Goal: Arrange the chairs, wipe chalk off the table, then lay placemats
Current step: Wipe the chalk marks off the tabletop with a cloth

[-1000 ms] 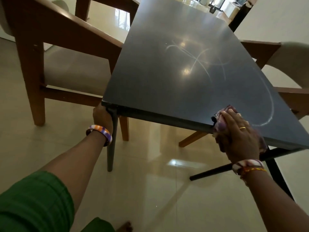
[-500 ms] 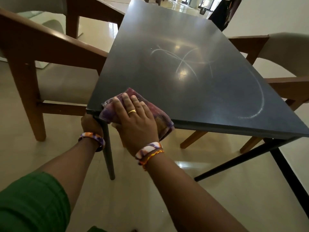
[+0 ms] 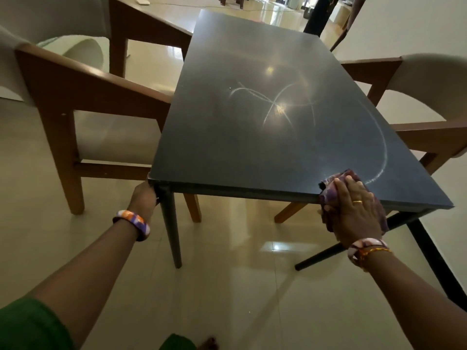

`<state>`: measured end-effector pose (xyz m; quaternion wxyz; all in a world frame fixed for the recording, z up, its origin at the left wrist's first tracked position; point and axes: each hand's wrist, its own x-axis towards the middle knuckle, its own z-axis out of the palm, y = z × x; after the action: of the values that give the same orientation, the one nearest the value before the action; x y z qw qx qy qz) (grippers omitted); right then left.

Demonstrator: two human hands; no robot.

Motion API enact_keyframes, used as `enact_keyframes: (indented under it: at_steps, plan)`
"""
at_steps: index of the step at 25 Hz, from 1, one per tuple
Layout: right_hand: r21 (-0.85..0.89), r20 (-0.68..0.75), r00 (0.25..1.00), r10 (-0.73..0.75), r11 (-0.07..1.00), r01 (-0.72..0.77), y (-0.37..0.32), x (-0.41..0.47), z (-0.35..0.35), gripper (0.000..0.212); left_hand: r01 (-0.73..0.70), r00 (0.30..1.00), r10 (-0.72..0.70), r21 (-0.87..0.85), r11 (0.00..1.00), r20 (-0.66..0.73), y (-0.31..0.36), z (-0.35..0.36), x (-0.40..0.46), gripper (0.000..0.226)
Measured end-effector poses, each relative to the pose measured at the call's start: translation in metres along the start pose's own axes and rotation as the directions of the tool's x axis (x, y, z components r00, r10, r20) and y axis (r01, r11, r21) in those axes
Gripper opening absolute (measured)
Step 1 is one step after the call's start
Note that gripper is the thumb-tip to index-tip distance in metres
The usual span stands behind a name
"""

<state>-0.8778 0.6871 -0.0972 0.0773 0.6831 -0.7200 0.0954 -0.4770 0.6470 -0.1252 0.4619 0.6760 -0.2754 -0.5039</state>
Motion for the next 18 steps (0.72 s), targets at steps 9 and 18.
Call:
enact_keyframes:
  at_steps: [9, 18]
  plan:
    - [0.129, -0.008, 0.995, -0.098, 0.987, 0.098, -0.084, -0.034, 0.017, 0.101, -0.451, 0.74, 0.642, 0.559, 0.696, -0.202, 0.025, 0.023, -0.073, 0.05]
    - [0.296, 0.191, 0.982, -0.001, 0.953, -0.056, -0.085, 0.005, -0.007, 0.09, -0.591, 0.702, 0.535, 0.803, 0.071, 0.47, 0.08, 0.141, -0.05, 0.052]
